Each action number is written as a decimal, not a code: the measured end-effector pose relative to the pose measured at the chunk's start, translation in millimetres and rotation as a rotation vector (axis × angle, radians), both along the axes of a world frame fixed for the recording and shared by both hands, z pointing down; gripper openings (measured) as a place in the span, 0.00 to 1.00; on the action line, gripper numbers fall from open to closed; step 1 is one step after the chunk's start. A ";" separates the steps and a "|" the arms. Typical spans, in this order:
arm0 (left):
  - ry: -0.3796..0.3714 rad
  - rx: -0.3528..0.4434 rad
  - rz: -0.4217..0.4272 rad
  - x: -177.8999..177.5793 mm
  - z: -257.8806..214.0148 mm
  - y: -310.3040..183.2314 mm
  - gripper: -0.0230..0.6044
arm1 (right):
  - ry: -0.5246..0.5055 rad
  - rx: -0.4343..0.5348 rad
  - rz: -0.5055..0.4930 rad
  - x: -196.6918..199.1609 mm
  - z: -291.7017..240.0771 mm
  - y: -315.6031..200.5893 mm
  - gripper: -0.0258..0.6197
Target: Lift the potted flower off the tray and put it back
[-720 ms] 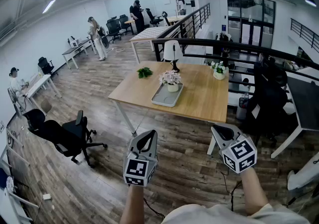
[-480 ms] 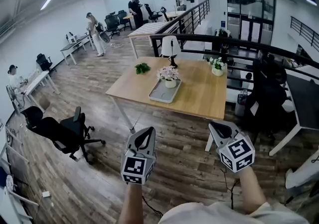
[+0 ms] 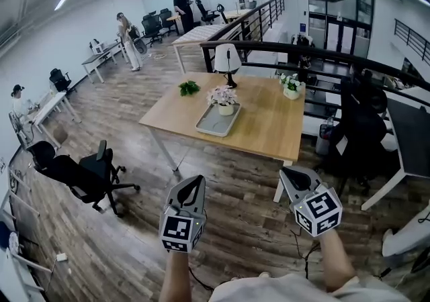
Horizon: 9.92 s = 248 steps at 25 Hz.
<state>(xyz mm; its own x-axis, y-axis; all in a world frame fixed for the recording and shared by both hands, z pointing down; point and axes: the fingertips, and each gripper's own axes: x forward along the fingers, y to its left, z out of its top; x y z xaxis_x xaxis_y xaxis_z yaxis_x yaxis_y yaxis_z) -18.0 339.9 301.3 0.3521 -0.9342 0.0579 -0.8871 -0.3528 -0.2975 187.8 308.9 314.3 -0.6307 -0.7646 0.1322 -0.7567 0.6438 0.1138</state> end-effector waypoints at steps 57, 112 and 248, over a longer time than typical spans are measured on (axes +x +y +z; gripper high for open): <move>0.019 -0.079 0.082 -115.9 33.8 -366.4 0.05 | -0.031 -0.074 0.029 -131.0 13.3 -345.6 0.07; 0.035 -0.169 0.104 -70.5 116.3 -524.3 0.24 | -0.030 -0.076 -0.109 -117.3 63.5 -499.6 0.36; 0.105 -0.004 0.213 -22.8 68.4 -489.6 0.43 | 0.000 0.122 -0.206 -184.1 64.8 -468.2 0.41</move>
<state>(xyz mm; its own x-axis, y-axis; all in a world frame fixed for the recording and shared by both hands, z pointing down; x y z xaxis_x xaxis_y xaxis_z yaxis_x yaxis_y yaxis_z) -40.9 -149.7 369.7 0.5455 -0.8380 0.0139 -0.8186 -0.5363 -0.2054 3.7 -159.3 379.2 -0.7751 -0.6301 0.0465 -0.6108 0.7661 0.2002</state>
